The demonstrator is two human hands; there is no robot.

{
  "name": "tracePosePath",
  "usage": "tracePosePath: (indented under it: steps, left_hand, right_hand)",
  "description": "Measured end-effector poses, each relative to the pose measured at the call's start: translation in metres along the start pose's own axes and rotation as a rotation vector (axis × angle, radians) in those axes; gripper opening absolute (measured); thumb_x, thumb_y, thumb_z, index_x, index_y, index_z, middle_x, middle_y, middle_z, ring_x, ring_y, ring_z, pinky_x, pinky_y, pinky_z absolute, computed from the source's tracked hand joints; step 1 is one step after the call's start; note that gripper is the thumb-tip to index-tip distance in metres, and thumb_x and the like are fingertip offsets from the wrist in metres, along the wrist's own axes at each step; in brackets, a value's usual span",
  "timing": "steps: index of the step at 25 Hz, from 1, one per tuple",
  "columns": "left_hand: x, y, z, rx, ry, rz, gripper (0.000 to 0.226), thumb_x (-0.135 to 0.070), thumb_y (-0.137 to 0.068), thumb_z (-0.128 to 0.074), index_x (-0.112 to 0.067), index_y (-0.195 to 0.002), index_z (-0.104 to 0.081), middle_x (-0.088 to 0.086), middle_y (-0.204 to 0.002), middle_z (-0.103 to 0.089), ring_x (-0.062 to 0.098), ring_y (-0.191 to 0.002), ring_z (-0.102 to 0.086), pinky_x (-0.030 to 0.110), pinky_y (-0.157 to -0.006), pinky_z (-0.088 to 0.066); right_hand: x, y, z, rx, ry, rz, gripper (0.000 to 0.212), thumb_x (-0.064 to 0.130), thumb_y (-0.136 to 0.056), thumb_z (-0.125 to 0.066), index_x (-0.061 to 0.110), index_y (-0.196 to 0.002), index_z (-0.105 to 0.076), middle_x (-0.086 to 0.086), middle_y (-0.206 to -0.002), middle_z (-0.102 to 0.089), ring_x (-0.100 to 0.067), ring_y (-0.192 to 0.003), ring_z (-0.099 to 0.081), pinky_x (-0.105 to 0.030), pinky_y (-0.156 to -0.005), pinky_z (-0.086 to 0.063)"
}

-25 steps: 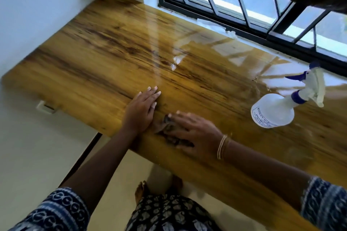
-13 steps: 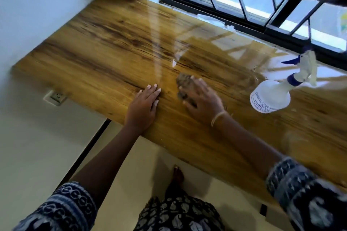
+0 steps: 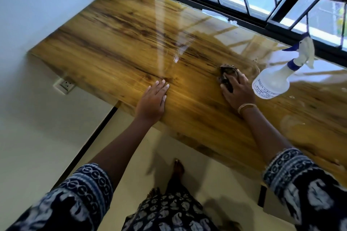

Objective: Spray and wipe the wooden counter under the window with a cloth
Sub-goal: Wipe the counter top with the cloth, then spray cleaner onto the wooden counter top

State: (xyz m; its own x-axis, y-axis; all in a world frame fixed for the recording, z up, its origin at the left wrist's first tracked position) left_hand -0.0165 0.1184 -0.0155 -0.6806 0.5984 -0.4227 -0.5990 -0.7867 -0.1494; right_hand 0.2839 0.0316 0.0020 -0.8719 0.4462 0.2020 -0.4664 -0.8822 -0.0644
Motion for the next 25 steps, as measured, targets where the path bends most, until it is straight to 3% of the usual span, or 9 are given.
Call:
tracePosePath:
  steps: [3,8,10,13,15,17,21,23,25]
  left_hand:
    - [-0.003,0.006,0.001,0.008,0.007,0.002,0.046,-0.02,-0.098,-0.037,-0.01,-0.142,-0.044,0.008,-0.151,-0.039,0.025,-0.143,-0.03,0.044,-0.116,-0.024]
    - [-0.017,0.013,-0.005,0.058,-0.041,0.034,0.05,-0.025,-0.1,-0.035,-0.009,-0.147,-0.033,0.011,-0.156,-0.028,0.028,-0.146,-0.02,0.042,-0.118,-0.015]
    - [-0.028,0.016,-0.009,0.072,-0.067,0.018,0.051,-0.026,-0.101,-0.034,-0.009,-0.149,-0.03,0.01,-0.157,-0.025,0.028,-0.147,-0.017,0.041,-0.118,-0.013]
    - [-0.046,0.022,-0.015,0.092,-0.056,-0.017,0.051,-0.027,-0.102,-0.032,-0.01,-0.15,-0.027,0.009,-0.159,-0.022,0.025,-0.148,-0.013,0.039,-0.119,-0.01]
    - [-0.059,0.026,-0.021,0.109,-0.05,-0.054,0.051,-0.027,-0.102,-0.031,-0.01,-0.15,-0.026,0.009,-0.159,-0.02,0.024,-0.148,-0.012,0.039,-0.119,-0.01]
    - [-0.067,0.026,-0.024,0.099,-0.059,-0.065,0.051,-0.027,-0.102,-0.031,-0.01,-0.15,-0.026,0.009,-0.159,-0.021,0.024,-0.148,-0.013,0.038,-0.119,-0.01]
    - [-0.075,0.021,-0.025,0.088,0.003,-0.028,0.049,-0.026,-0.102,-0.035,-0.009,-0.147,-0.032,0.011,-0.157,-0.025,0.024,-0.148,-0.016,0.039,-0.119,-0.012]
    - [-0.079,0.016,-0.025,0.071,0.051,0.008,0.044,-0.027,-0.102,-0.036,-0.011,-0.142,-0.042,0.013,-0.154,-0.031,0.027,-0.146,-0.021,0.041,-0.118,-0.014]
    - [-0.088,0.012,-0.021,0.034,0.1,0.037,0.037,-0.027,-0.101,-0.039,-0.015,-0.131,-0.057,0.012,-0.147,-0.043,0.027,-0.141,-0.031,0.044,-0.116,-0.019]
  right_hand:
    - [0.033,0.034,-0.007,0.01,0.02,0.0,0.057,0.057,-0.092,-0.037,0.032,-0.144,-0.041,-0.016,-0.157,-0.025,-0.04,-0.142,-0.025,-0.051,-0.114,-0.028]
    - [0.111,0.152,-0.017,0.137,-0.006,0.593,0.053,0.057,-0.093,-0.038,0.037,-0.142,-0.042,-0.008,-0.158,-0.027,-0.031,-0.144,-0.026,-0.042,-0.112,-0.03]
    - [0.094,0.153,-0.014,0.178,0.006,0.675,0.054,0.057,-0.092,-0.04,0.037,-0.141,-0.045,-0.006,-0.158,-0.027,-0.028,-0.144,-0.027,-0.04,-0.112,-0.03]
    - [0.027,0.105,-0.002,0.145,-0.003,0.338,0.056,0.058,-0.091,-0.041,0.037,-0.143,-0.042,-0.006,-0.159,-0.022,-0.028,-0.145,-0.025,-0.048,-0.112,-0.034]
    - [-0.009,0.078,0.007,0.13,-0.02,0.117,0.056,0.052,-0.094,-0.047,0.034,-0.146,-0.037,-0.006,-0.16,-0.019,-0.028,-0.145,-0.022,-0.045,-0.115,-0.027]
    - [-0.019,0.066,0.011,0.083,-0.026,0.011,0.055,0.047,-0.096,-0.048,0.029,-0.147,-0.038,-0.009,-0.158,-0.023,-0.029,-0.143,-0.025,-0.043,-0.114,-0.026]
    - [-0.004,0.087,0.017,-0.099,-0.115,-0.041,0.044,0.038,-0.091,-0.058,0.022,-0.132,-0.056,-0.009,-0.139,-0.048,-0.03,-0.121,-0.051,-0.04,-0.097,-0.045]
    - [-0.001,0.103,0.028,-0.156,-0.333,-0.033,0.038,0.03,-0.088,-0.066,0.018,-0.124,-0.063,-0.003,-0.123,-0.059,-0.02,-0.105,-0.058,-0.032,-0.087,-0.048]
    - [-0.018,0.115,0.031,-0.155,-0.743,-0.189,0.033,0.025,-0.088,-0.068,0.012,-0.118,-0.066,0.001,-0.106,-0.067,-0.01,-0.091,-0.062,-0.029,-0.077,-0.05]
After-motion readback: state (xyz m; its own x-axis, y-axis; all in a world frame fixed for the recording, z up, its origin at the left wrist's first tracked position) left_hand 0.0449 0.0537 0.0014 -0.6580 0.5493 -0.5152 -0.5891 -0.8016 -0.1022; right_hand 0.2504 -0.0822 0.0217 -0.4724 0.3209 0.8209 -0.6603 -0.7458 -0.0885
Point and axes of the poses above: each hand's wrist, its own y-axis away from the middle knuckle, its own z-axis out of the back of the hand, x = y × z, the point moved 7 cm from there along -y, towards the middle knuckle
